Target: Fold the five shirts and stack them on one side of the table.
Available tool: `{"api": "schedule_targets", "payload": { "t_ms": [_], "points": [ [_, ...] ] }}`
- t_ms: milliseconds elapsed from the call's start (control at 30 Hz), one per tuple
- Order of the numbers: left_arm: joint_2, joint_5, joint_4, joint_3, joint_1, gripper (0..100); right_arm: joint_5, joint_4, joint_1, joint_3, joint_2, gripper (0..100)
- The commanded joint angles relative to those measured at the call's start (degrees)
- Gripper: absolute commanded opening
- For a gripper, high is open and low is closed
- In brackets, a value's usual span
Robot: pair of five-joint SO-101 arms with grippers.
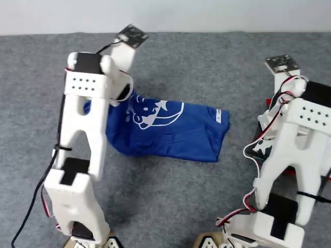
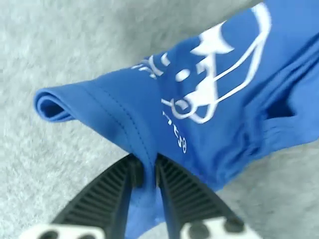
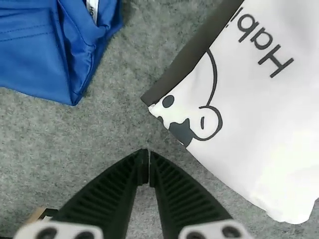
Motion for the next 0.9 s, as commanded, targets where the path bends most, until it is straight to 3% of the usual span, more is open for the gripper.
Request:
{"api": "schedule_targets", "payload": {
  "t_ms": [0, 433, 667, 867],
  "points": [
    [-4.75, 2.81, 1.05, -0.4, 5.54, 1, 0.53, 1.89, 0.22, -2.9, -2.86, 1.1],
    [-4.57, 6.86, -2.9, -0.13, 22.95, 1, 0.53, 1.89, 0.48, -2.64, -2.86, 1.0],
    [1.67, 6.86, -6.24, -2.51, 26.64, 1, 0.53, 1.89, 0.57, -2.64, -2.86, 1.0],
    [12.31, 6.86, -6.07, -12.97, 28.13, 1, 0.53, 1.89, 0.66, -2.64, -2.86, 1.0]
  ]
}}
